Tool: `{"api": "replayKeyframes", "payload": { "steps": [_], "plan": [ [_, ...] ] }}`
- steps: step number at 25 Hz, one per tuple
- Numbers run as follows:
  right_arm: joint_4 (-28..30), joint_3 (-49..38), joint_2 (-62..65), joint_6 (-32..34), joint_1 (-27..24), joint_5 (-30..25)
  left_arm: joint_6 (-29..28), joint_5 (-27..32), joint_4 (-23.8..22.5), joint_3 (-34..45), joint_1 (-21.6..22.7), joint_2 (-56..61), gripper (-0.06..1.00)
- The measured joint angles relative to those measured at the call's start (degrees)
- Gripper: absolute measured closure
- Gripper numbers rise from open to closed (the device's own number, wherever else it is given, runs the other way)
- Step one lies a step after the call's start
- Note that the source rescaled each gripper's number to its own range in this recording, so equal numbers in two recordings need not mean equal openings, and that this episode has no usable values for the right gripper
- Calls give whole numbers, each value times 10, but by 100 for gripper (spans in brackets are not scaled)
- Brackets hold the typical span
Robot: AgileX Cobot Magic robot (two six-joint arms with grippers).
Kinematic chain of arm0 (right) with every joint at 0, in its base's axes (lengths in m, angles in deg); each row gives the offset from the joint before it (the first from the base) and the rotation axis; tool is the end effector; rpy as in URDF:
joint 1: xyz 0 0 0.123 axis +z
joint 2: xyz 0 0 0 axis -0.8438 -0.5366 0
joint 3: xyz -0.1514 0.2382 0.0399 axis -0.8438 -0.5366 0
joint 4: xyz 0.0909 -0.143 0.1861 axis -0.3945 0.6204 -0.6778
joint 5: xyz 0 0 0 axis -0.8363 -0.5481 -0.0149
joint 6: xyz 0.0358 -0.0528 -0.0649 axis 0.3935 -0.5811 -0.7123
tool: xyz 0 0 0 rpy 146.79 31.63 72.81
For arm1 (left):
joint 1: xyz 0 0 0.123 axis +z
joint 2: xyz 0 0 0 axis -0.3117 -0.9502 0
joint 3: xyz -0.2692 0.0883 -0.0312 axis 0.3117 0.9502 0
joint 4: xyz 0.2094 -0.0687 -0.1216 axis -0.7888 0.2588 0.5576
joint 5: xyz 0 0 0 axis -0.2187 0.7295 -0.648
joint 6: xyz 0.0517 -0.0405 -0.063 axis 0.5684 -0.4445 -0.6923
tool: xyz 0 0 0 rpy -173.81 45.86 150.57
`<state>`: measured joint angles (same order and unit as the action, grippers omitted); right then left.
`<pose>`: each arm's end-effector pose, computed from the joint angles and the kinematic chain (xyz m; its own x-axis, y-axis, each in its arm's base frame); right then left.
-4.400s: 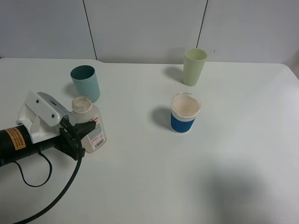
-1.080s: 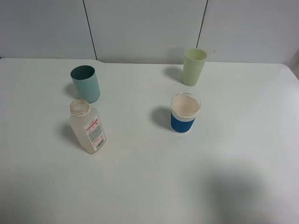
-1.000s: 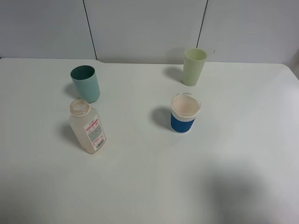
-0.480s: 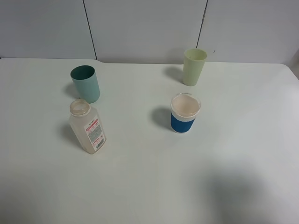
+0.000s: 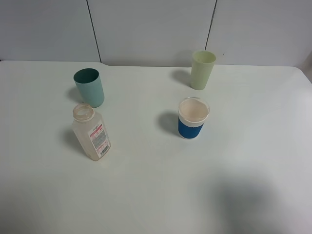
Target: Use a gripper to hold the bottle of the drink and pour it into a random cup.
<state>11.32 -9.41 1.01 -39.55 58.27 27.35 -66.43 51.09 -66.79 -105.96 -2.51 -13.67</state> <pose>-0.0072 -0.0140 0.2776 -0.4479 -0.0767 -0.8908 0.0938 0.9868 -0.1322 -0.0699 0.0506 0.3689 -0.1726 0.0121 -0.9849 0.1032 0.9946 -0.0059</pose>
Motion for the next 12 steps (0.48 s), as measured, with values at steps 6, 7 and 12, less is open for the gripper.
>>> {"api": "replayKeyframes", "payload": {
  "steps": [6,7,12],
  "plan": [
    [0,0,0,0,0,0,2,1,-1,-1,0,0,-6],
    [0,0,0,0,0,0,3,1,4,-1,0,0,-6],
    [0,0,0,0,0,0,32,1,69,32,0,1,-6]
  ]
}}
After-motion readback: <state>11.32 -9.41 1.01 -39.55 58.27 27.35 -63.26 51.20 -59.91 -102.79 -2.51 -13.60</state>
